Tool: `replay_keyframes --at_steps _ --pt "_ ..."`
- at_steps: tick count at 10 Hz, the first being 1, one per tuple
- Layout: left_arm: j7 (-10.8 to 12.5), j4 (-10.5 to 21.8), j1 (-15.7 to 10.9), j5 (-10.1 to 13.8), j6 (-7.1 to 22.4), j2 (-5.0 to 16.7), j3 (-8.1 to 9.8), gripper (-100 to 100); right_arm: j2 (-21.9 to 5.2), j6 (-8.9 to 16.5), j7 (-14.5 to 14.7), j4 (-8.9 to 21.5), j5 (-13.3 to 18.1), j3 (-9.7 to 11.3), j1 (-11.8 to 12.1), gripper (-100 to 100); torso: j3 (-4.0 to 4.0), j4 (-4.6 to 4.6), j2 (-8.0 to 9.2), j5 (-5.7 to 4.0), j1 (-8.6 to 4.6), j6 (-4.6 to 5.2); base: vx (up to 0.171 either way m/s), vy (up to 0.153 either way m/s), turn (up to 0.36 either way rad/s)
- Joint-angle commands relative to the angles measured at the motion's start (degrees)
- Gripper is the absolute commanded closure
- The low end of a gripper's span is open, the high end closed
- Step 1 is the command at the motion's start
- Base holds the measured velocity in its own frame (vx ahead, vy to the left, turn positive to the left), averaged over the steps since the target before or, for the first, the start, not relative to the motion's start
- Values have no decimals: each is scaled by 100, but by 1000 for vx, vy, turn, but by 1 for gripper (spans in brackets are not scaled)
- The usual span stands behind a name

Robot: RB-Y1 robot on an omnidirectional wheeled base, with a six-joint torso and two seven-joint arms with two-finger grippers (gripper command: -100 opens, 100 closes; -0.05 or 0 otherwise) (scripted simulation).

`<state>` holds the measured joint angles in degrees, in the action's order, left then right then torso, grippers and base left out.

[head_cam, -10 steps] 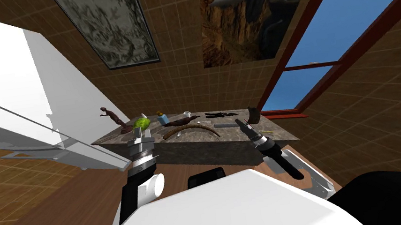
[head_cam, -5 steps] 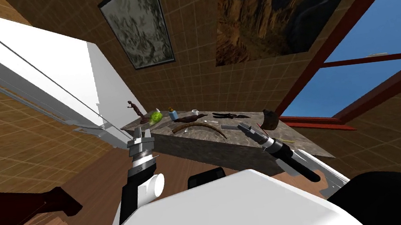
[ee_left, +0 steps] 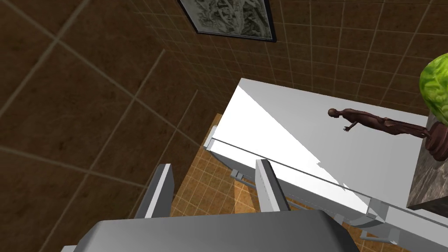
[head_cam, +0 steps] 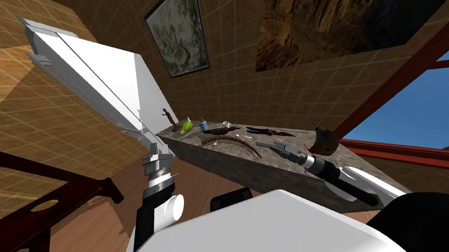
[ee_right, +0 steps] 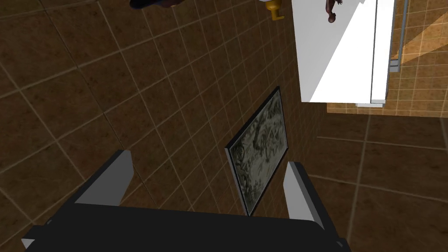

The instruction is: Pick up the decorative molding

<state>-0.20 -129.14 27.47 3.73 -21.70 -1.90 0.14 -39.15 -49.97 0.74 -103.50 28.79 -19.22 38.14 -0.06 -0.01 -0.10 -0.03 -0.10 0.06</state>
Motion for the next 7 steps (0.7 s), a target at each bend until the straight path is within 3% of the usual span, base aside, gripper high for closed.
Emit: replay_keyframes --at_steps 1,4,7 --pt "0 0 0 0 0 0 0 0 -286 -277 50 286 249 -209 117 -100 0 0 0 0 0 0 -7 -7 318" --pt "0 0 -1 0 0 0 -1 0 -542 -487 108 752 497 -342 191 -100 -2 -1 -3 1 1 -6 -4 -9 294" --pt "0 0 1 0 0 0 1 0 -980 -916 220 1246 988 -586 336 -100 -3 -1 -5 0 0 4 1 -8 316"
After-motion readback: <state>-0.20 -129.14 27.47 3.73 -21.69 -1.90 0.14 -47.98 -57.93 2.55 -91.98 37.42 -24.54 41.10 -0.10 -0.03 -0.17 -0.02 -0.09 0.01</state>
